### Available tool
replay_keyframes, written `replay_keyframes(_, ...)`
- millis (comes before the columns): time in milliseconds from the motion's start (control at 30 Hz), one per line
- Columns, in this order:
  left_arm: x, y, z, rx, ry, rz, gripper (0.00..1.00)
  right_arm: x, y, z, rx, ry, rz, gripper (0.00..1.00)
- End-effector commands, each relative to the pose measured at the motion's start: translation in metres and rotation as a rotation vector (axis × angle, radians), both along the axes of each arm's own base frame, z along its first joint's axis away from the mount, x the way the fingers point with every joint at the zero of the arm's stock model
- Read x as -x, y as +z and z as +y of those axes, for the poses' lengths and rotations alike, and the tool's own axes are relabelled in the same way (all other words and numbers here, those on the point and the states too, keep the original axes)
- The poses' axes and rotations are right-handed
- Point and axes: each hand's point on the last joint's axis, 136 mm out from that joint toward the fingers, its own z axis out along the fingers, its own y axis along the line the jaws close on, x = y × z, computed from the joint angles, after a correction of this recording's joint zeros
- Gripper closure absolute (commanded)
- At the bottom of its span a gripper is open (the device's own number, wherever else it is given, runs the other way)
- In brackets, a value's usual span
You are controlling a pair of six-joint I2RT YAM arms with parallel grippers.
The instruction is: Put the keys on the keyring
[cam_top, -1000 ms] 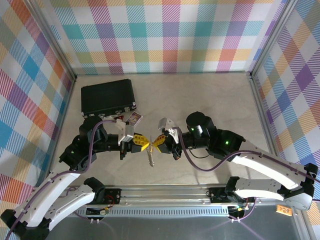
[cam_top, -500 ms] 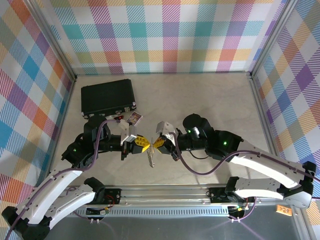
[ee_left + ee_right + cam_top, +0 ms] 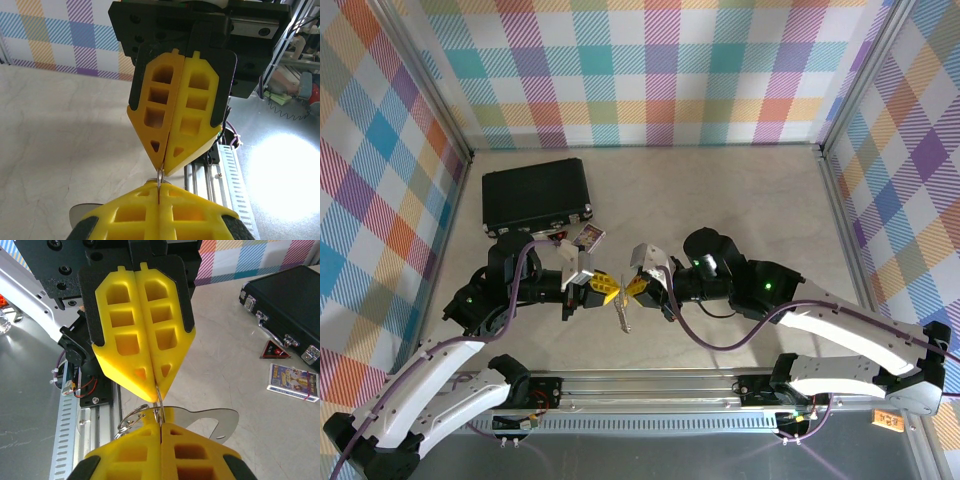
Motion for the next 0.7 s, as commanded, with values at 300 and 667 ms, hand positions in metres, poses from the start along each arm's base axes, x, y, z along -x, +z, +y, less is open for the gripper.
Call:
replay_keyframes(300, 0.005, 0.008, 0.000, 0.011, -0.017, -0.045, 1.00, 0.003, 0.032, 0.010, -0.095, 0.028, -0.056, 1.00)
replay_keyframes(667, 0.001, 0.003, 0.000, -0.032, 0.007, -0.059, 1.00, 0.001, 0.026, 0.013, -0.071, 0.030, -0.059, 1.00)
